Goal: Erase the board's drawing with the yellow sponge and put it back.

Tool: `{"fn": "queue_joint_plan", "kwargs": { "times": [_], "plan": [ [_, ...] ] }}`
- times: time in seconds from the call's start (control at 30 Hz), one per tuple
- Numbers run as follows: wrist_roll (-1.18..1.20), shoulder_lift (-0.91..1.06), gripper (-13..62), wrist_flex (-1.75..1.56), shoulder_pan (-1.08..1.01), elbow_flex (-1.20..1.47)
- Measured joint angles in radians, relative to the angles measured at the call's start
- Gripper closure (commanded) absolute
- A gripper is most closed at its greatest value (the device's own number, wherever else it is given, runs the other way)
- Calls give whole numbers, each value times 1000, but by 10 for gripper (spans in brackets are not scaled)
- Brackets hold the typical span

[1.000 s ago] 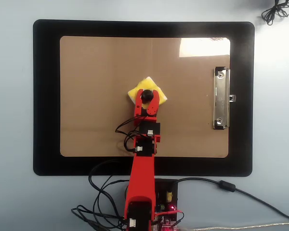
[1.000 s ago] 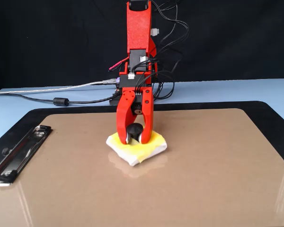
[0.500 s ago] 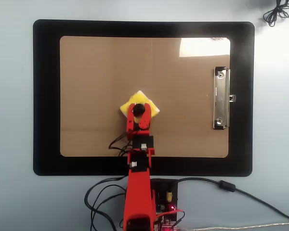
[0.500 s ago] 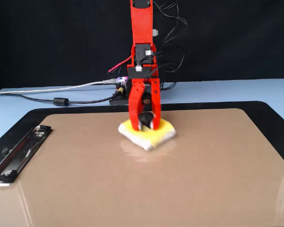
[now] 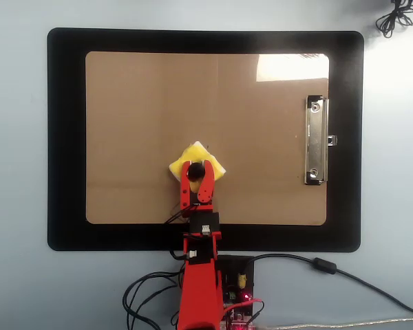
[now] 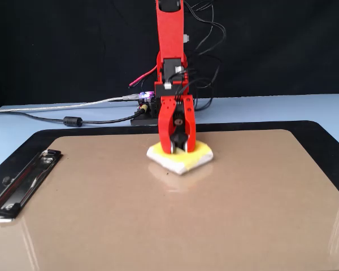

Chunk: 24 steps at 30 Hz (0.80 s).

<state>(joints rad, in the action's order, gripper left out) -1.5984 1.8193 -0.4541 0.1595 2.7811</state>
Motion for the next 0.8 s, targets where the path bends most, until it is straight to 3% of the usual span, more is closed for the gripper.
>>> {"fn": "queue_joint_plan", "kwargs": {
  "times": [0.1,0.37,0.63,0.8],
  "plan": [
    [5,-11,576,6,-18,-28],
    [18,-351,576,-11,-179,-382],
    [77,-103,576,-86,-195,-17],
    [86,-156,576,-77,-187,-133]
  ]
}}
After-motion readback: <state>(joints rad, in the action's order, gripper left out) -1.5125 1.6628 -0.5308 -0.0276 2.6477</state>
